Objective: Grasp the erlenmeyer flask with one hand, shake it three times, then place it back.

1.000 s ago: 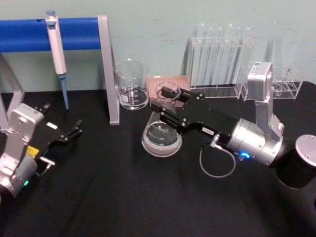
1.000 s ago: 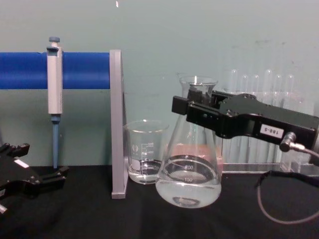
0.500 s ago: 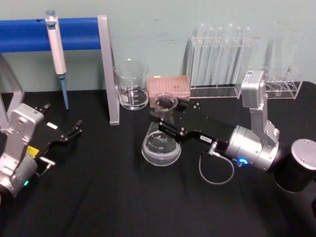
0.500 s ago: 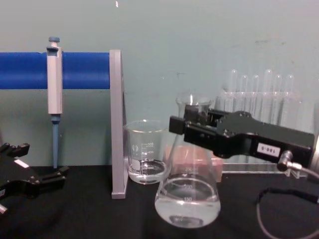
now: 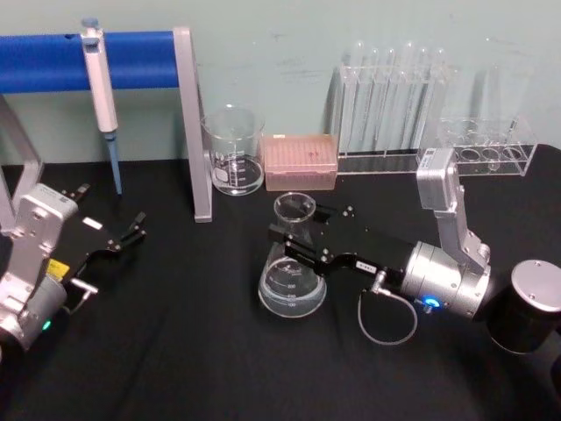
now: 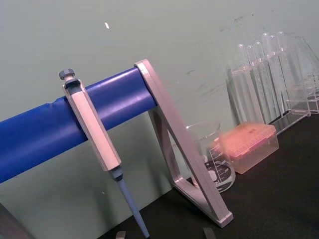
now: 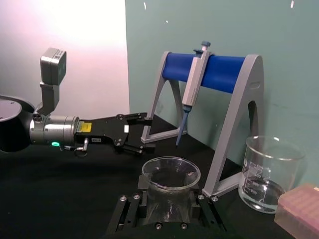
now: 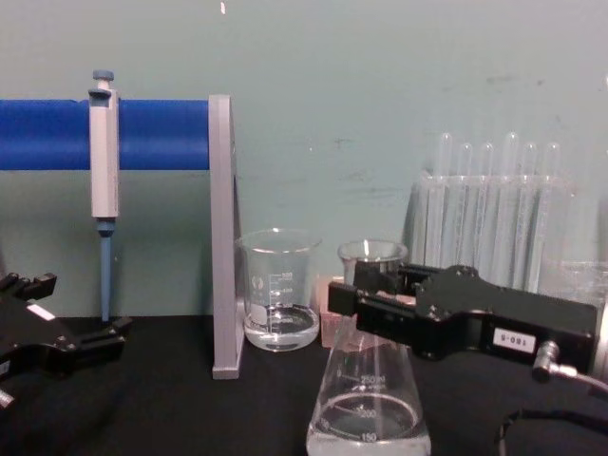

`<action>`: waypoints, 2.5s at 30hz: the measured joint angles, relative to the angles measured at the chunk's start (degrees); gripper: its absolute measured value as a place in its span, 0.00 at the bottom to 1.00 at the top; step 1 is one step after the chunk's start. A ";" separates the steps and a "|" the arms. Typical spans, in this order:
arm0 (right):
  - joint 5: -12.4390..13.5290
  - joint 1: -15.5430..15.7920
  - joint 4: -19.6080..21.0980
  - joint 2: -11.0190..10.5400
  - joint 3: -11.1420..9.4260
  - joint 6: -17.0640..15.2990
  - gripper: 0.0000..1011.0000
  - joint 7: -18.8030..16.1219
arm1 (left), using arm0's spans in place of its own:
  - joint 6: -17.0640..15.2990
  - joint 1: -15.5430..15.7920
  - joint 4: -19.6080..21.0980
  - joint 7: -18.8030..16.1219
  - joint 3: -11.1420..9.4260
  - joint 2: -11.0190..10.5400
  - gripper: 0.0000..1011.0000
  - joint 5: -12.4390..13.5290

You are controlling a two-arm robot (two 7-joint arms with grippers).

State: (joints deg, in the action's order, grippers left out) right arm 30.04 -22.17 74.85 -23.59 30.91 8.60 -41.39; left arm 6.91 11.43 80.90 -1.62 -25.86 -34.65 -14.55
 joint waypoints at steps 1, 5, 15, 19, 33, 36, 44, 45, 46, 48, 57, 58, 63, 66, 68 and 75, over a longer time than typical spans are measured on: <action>0.00 -0.03 -0.17 0.02 0.06 -0.02 0.45 -0.11 | 0.00 0.00 0.00 0.00 0.00 0.00 0.99 0.00; 0.10 -0.17 -1.39 0.23 0.36 -0.03 0.45 -0.72 | 0.00 0.00 0.00 0.00 0.00 0.00 0.99 0.00; 0.28 -0.58 -3.30 0.73 0.90 0.13 0.45 -1.60 | 0.00 0.00 0.00 0.00 0.00 0.00 0.99 0.00; 0.33 -0.76 -4.23 0.96 1.17 0.19 0.45 -1.99 | 0.00 0.00 0.00 0.00 0.00 0.00 0.99 0.00; 0.51 -1.06 -5.80 1.40 1.45 0.23 0.45 -2.50 | 0.00 0.00 0.00 0.00 0.00 0.00 0.99 0.00; 0.53 -1.08 -5.95 1.43 1.50 0.15 0.45 -2.52 | 0.00 0.00 0.00 0.00 0.00 0.00 0.99 0.00; 0.54 -1.09 -6.07 1.38 1.69 -0.48 0.45 -2.45 | 0.00 0.00 0.00 0.00 0.00 0.00 0.99 0.00; 0.54 -1.08 -6.07 1.38 1.71 -0.49 0.45 -2.44 | 0.00 0.00 0.00 0.00 0.00 0.00 0.99 0.00; 0.55 -1.04 -6.06 1.35 1.74 -0.54 0.45 -2.43 | 0.00 0.00 0.00 0.00 0.00 0.00 0.99 0.00; 0.58 -1.01 -6.04 1.33 1.77 -0.61 0.45 -2.41 | 0.00 0.00 0.00 0.00 0.00 0.00 0.99 0.00; 0.52 -0.73 -5.74 1.11 1.86 -1.09 0.45 -2.08 | 0.00 0.00 0.00 0.00 0.00 0.00 0.99 0.00; 0.48 -0.72 -5.69 1.09 1.87 -1.15 0.45 -2.01 | 0.00 0.00 0.00 0.00 0.00 0.00 0.99 0.00; 0.38 -0.70 -5.64 1.05 1.87 -1.25 0.45 -1.94 | 0.00 0.00 0.00 0.00 0.00 0.00 0.99 0.00; 0.35 -0.69 -5.66 1.05 1.88 -1.26 0.45 -1.95 | 0.00 0.00 0.00 0.00 0.00 0.00 0.99 0.00; 0.34 -0.68 -5.67 1.05 1.88 -1.26 0.45 -1.95 | 0.00 0.00 0.00 0.00 0.00 0.00 0.99 0.00; 0.30 -0.66 -5.72 1.05 1.88 -1.27 0.45 -1.95 | 0.00 0.00 0.00 0.00 0.00 0.00 0.99 0.00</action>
State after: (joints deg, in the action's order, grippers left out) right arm 30.34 -22.83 69.13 -22.54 32.80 7.33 -43.34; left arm 6.91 11.43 80.90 -1.62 -25.86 -34.65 -14.55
